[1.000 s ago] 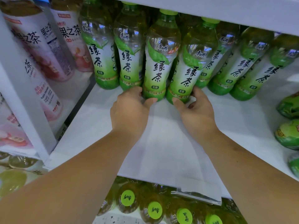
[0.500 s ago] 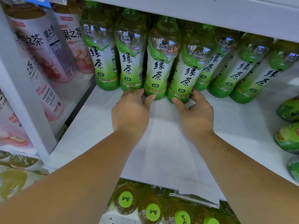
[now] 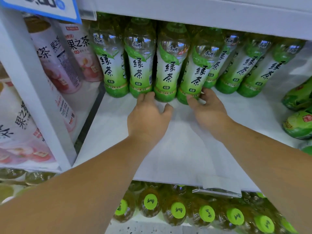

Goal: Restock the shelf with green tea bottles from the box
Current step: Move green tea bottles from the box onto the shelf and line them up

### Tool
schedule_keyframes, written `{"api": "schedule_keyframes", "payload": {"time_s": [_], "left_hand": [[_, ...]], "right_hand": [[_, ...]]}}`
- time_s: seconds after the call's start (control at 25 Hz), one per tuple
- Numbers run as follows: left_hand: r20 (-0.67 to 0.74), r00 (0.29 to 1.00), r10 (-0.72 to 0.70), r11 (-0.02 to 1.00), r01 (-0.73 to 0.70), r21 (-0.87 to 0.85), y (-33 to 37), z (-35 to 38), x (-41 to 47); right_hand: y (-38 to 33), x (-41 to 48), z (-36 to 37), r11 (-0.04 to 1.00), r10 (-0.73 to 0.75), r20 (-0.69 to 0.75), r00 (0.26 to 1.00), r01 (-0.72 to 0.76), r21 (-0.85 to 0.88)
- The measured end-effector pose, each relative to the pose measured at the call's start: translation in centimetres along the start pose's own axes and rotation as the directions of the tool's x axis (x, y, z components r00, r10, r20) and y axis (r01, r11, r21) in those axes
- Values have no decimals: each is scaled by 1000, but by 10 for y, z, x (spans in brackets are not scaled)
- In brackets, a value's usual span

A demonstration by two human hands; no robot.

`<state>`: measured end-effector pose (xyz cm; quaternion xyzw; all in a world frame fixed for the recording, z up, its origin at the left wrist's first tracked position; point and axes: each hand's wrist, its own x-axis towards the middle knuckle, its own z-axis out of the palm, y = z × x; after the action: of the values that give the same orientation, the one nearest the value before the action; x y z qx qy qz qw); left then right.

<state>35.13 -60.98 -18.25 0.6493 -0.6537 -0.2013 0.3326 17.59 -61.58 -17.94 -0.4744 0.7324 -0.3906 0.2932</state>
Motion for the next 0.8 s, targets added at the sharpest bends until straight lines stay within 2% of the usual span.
{"api": "schedule_keyframes", "payload": {"time_s": [0.12, 0.32, 0.44, 0.64, 0.8], "left_hand": [[133, 991, 17, 995, -3, -103, 0, -15, -4], [367, 928, -62, 903, 209, -376, 2, -52, -30], [463, 880, -109, 875, 306, -375, -2, -76, -49], [565, 781, -268, 771, 525, -360, 2, -114, -87], [614, 723, -317, 758, 582, -294, 15, -147, -120]], "right_hand": [[-14, -15, -5, 987, 112, 26, 993, -114, 109], [-24, -65, -13, 948, 231, 131, 964, -254, 195], [-30, -104, -20, 926, 286, 155, 946, -315, 210], [-47, -165, -38, 908, 353, 197, 914, -386, 165], [-59, -216, -65, 903, 384, 198, 902, -411, 124]]}}
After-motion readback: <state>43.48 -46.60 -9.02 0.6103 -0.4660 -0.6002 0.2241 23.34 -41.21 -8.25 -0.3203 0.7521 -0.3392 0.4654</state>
